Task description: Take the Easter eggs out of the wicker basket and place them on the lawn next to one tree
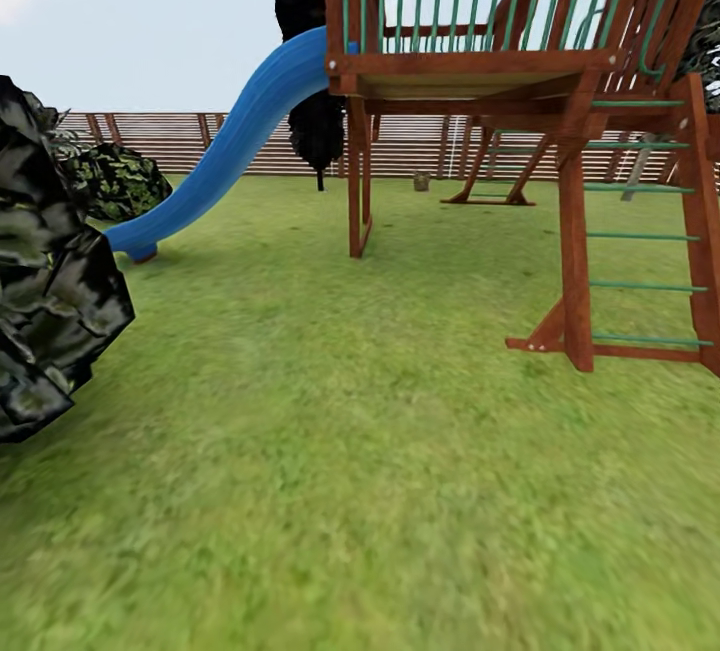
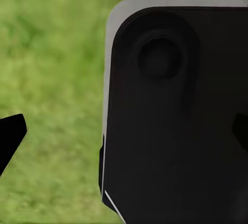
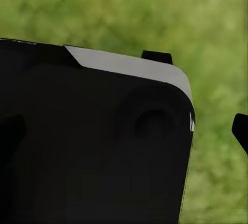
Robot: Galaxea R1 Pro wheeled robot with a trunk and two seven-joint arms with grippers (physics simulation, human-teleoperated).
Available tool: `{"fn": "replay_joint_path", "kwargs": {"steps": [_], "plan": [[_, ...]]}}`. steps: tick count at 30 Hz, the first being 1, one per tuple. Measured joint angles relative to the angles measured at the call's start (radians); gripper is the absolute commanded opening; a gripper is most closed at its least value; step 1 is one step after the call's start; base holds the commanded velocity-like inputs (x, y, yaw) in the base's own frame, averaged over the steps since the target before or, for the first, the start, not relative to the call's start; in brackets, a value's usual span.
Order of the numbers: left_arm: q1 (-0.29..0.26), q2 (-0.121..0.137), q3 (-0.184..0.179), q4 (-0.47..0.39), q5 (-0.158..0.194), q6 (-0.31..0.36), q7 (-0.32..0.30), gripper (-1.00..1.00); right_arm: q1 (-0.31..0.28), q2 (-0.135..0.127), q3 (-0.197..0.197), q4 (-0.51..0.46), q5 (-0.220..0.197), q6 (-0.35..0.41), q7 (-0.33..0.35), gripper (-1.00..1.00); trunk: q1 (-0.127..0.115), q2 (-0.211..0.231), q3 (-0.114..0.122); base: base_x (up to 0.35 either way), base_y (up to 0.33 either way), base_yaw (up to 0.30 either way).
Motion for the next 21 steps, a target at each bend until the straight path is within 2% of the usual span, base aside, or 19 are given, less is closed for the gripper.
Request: {"fn": "replay_joint_path", "kwargs": {"steps": [12, 21], "plan": [[0.0, 0.001, 0.0, 0.0, 0.0, 0.0, 0.0, 1.0, 0.0, 0.002, -0.006, 0.0, -0.003, 0.0, 0.0, 1.0, 0.0, 0.0, -0.011, 0.318, 0.12, -0.206], [0.0, 0.002, 0.0, 0.0, 0.0, 0.0, 0.0, 1.0, 0.0, 0.003, -0.002, 0.001, -0.001, 0.0, 0.0, 1.0, 0.0, 0.0, -0.016, 0.318, 0.12, -0.02]]}}
